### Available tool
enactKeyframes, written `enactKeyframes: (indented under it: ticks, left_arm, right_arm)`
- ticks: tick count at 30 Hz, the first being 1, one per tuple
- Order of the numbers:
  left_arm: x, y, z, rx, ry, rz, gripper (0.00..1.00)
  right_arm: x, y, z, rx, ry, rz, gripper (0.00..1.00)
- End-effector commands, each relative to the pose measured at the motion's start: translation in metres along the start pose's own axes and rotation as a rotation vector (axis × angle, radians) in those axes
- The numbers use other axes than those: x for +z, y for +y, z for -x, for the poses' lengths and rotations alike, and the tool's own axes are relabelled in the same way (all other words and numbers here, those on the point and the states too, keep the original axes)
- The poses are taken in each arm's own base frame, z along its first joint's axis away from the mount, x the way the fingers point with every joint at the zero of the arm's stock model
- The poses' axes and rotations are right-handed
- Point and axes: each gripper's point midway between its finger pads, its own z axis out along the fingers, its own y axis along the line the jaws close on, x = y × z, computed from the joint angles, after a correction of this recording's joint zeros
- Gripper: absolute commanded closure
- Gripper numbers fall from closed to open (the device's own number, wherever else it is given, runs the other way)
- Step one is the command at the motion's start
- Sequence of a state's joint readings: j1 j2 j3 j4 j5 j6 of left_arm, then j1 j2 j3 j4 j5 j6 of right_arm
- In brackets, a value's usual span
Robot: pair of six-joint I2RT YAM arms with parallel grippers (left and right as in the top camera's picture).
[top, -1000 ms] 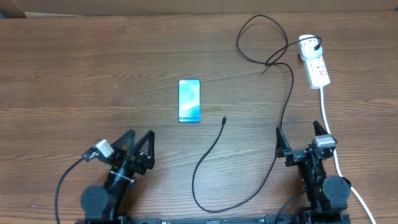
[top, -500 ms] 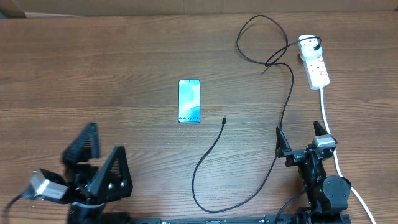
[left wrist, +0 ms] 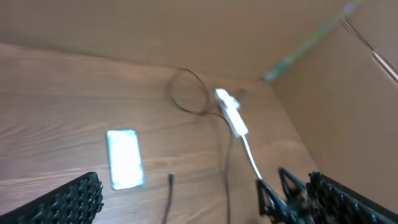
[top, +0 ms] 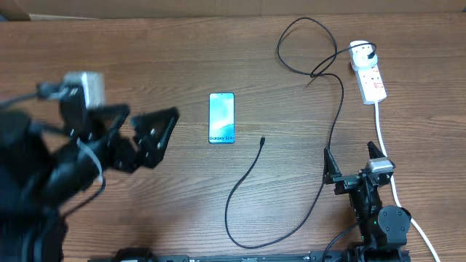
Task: Plug charger to phone and switch on socket
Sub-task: 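Reach the left gripper over the phone and lower onto it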
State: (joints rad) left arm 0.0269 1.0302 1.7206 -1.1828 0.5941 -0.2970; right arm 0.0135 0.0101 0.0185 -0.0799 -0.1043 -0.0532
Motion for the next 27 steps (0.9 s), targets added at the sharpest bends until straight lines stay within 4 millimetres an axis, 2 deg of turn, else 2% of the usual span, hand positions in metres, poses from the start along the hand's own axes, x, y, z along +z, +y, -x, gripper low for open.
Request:
enactKeyframes:
  ticks: [1, 3, 5, 7, 9, 10, 16, 19, 22, 27]
  left_arm:
    - [0.013, 0.008, 0.007, -0.012, 0.062, 0.062, 0.00]
    - [0.025, 0.019, 0.004, -0.017, 0.117, 0.143, 0.00]
    - [0.039, 0.041, -0.004, -0.032, 0.204, 0.325, 0.00]
    - [0.048, 0.070, -0.015, -0.067, 0.279, 0.587, 0.00]
    - [0.064, 0.083, -0.028, -0.020, 0.372, 0.735, 0.00]
    - [0.073, 0.083, -0.032, -0.009, 0.398, 0.735, 0.00]
    - [0.152, 0.067, -0.071, -0.029, 0.594, 0.610, 0.00]
    - [0.180, 0.073, -0.086, -0.050, 0.665, 0.605, 0.00]
    - [0.197, 0.083, -0.098, -0.054, 0.714, 0.629, 0.00]
    - [0.235, 0.085, -0.125, -0.124, 0.798, 0.583, 0.00]
  right_arm:
    - [0.000, -0.002, -0.003, -0.004, -0.001, -0.010, 0.00]
    - [0.000, -0.002, -0.003, -0.004, -0.001, -0.010, 0.00]
    - [0.000, -0.002, -0.003, -0.004, -0.001, -0.010, 0.00]
    - [0.000, -0.002, -0.003, -0.004, -0.001, -0.010, 0.00]
    - [0.000, -0.002, -0.003, -0.004, -0.001, -0.010, 0.00]
    - [0.000, -0.002, -0.003, -0.004, -0.001, -0.010, 0.00]
    - [0.000, -0.002, -0.003, -0.004, -0.001, -0.010, 0.00]
    - [0.000, -0.002, -0.003, -0.004, -0.001, -0.010, 0.00]
    - [0.000, -0.002, -0.003, -0.004, -0.001, -0.010, 0.00]
    - [0.000, -0.002, -0.003, -0.004, -0.001, -0.010, 0.00]
